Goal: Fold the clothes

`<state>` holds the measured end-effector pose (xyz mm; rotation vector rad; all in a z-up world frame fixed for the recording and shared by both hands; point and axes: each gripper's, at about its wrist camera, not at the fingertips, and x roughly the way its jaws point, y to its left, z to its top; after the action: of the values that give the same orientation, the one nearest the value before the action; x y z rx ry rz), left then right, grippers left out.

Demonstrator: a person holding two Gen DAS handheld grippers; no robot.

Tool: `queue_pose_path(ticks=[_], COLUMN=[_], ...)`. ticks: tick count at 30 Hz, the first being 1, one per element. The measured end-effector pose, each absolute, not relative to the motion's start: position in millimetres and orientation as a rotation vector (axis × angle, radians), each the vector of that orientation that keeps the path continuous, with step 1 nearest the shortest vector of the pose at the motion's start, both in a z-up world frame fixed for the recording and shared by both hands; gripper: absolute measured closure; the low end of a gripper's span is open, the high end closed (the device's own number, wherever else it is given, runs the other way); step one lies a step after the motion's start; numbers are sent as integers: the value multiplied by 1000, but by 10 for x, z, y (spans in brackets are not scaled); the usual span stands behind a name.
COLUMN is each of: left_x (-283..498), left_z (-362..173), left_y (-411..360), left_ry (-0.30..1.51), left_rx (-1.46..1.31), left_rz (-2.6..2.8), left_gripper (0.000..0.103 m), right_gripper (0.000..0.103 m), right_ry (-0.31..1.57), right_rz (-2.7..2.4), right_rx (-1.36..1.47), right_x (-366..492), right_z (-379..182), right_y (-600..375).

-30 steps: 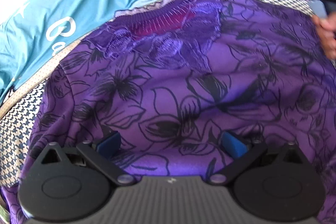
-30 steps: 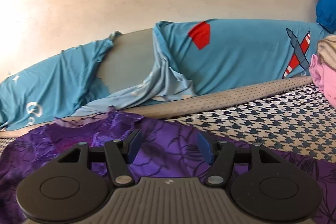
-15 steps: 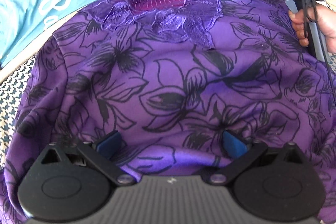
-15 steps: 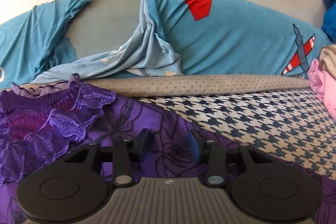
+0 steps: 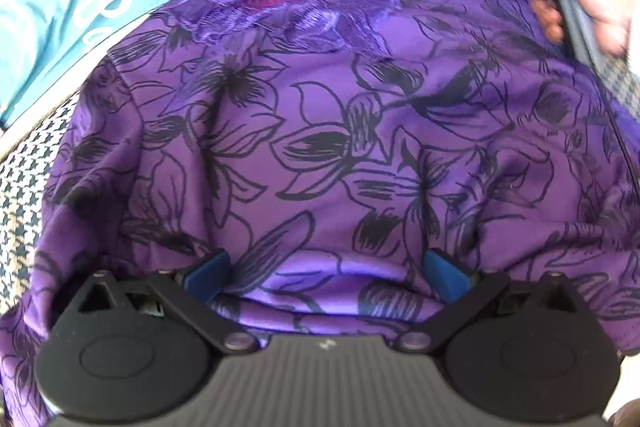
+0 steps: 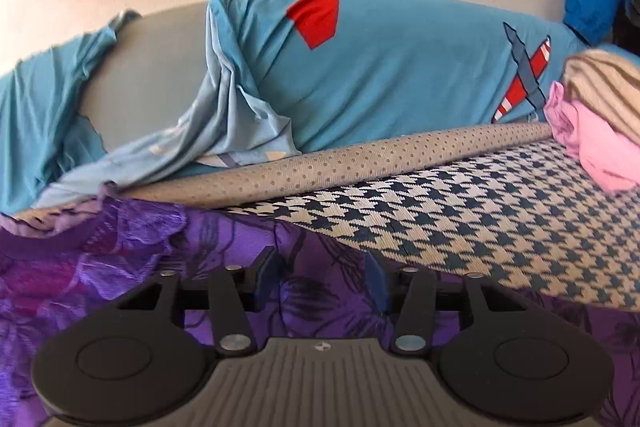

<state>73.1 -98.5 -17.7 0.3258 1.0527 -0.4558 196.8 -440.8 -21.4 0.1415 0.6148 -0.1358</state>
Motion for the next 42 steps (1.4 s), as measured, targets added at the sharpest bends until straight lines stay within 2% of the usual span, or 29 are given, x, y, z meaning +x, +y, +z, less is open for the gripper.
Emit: queue_pose_path(ticks=[11, 21, 42], left_x=[451, 217, -392], left_z=[17, 83, -24], left_y=[-1014, -792, -442], left_ry=[964, 954, 958], left_rx=[274, 129, -79], left_rz=[-357, -228, -123], left_gripper=[0, 0, 0], right_gripper=[51, 38, 37], right_ry=[650, 613, 635], right_rz=[60, 182, 291], right_rx=[158, 168, 258], right_x=[1258, 420, -720], right_z=[50, 227, 99], right_y=[-3921, -3770, -3593])
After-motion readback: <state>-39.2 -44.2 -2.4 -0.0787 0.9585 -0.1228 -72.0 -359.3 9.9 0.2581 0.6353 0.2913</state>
